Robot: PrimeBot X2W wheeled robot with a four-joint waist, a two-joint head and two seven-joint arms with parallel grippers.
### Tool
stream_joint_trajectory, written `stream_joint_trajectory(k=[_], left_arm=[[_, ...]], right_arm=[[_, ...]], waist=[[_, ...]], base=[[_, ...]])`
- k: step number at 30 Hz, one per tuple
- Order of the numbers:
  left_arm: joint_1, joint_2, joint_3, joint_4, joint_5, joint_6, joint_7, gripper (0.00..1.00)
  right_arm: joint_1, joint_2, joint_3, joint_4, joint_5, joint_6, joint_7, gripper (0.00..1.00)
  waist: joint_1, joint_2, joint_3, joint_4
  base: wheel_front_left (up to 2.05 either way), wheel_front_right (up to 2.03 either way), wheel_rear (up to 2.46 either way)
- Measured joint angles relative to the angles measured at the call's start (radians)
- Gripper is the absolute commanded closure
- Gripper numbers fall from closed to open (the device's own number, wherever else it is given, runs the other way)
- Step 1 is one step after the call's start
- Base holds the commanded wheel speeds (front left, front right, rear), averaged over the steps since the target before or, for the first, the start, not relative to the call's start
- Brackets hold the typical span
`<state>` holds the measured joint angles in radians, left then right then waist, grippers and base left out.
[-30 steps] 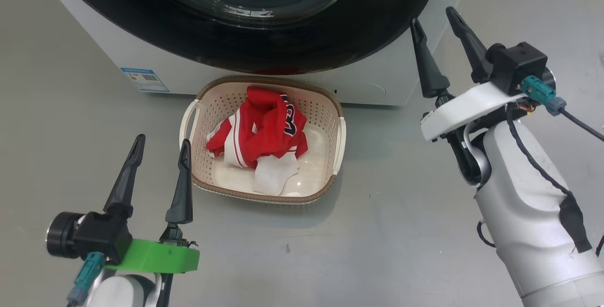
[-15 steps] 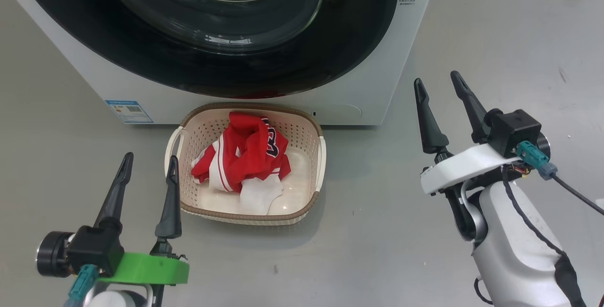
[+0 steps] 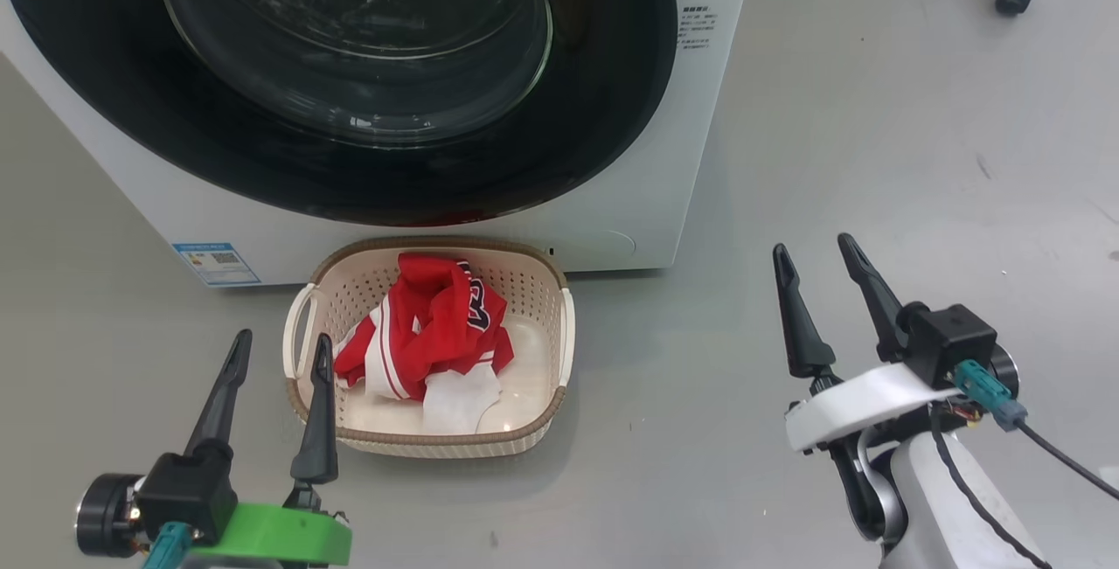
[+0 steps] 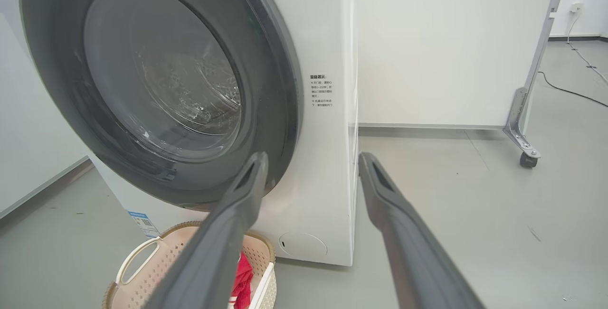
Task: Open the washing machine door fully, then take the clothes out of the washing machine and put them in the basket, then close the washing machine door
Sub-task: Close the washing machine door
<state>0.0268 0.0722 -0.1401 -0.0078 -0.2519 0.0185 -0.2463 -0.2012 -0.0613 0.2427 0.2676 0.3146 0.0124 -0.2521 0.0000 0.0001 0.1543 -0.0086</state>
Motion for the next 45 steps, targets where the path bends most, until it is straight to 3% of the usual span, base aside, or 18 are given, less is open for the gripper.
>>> stream_joint_trajectory(k=[25,45], left_arm=[[0.102,0.0,-0.012,-0.01,-0.012,0.013,0.018,0.0],[0.123,-0.001,-0.023,-0.029,-0.022,0.013,0.03,0.0]], right_arm=[[0.232,0.007,0.012,-0.116,-0.011,-0.035,0.0,0.0],[0.277,0.009,-0.001,-0.164,-0.018,-0.051,0.0,0.0]], waist=[[0.0,0.0,-0.088,-0.052],[0.0,0.0,-0.101,-0.052]], base=[[0.0,0.0,0.0],[0.0,0.0,0.0]])
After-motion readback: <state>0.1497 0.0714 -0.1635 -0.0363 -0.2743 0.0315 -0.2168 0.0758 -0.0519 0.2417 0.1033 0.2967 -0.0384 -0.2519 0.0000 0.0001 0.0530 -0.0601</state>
